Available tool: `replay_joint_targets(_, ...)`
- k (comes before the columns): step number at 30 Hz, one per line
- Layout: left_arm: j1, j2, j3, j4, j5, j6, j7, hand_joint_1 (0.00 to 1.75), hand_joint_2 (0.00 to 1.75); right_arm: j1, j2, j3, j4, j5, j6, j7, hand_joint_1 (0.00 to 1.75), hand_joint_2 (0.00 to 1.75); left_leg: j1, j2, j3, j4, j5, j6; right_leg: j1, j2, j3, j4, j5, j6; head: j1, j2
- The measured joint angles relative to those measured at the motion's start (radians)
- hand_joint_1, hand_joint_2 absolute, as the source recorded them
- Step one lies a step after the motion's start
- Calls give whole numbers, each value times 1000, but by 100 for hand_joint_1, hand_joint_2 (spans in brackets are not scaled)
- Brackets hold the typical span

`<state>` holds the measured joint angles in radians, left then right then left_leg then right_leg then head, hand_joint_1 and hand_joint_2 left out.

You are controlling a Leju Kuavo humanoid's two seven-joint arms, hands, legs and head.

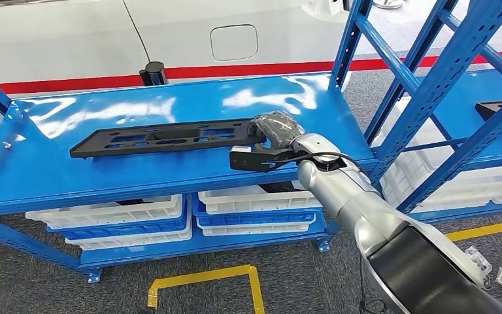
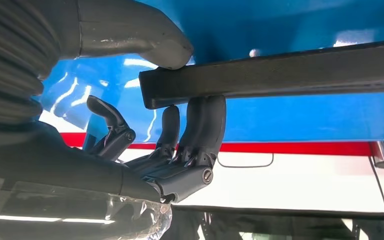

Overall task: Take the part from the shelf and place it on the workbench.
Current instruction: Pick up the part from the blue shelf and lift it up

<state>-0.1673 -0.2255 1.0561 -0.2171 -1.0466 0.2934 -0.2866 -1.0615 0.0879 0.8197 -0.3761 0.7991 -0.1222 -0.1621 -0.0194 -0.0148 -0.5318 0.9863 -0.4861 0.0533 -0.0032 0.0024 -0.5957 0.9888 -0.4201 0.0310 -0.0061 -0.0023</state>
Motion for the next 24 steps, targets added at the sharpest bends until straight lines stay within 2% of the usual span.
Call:
replay_joint_targets(11,-4,-2,-23,0,-15,19,1,0,0,5,-13,-10,0,0,-33,0,174,175,0,0,2,0,0,0,0,0,2,0,0,0,0,0)
replay_joint_targets(15,-7,-2,-28,0,-14,28,-10,0,175,11,-21,-34,0,-18,-83,-11,175,175,0,0,2,0,0,0,0,0,2,0,0,0,0,0)
replay_joint_targets(24,-4,0,-27,0,13,35,-9,0,175,19,-80,-206,-91,-134,-253,-116,175,175,-1,0,0,0,0,0,0,0,1,0,0,0,0,0)
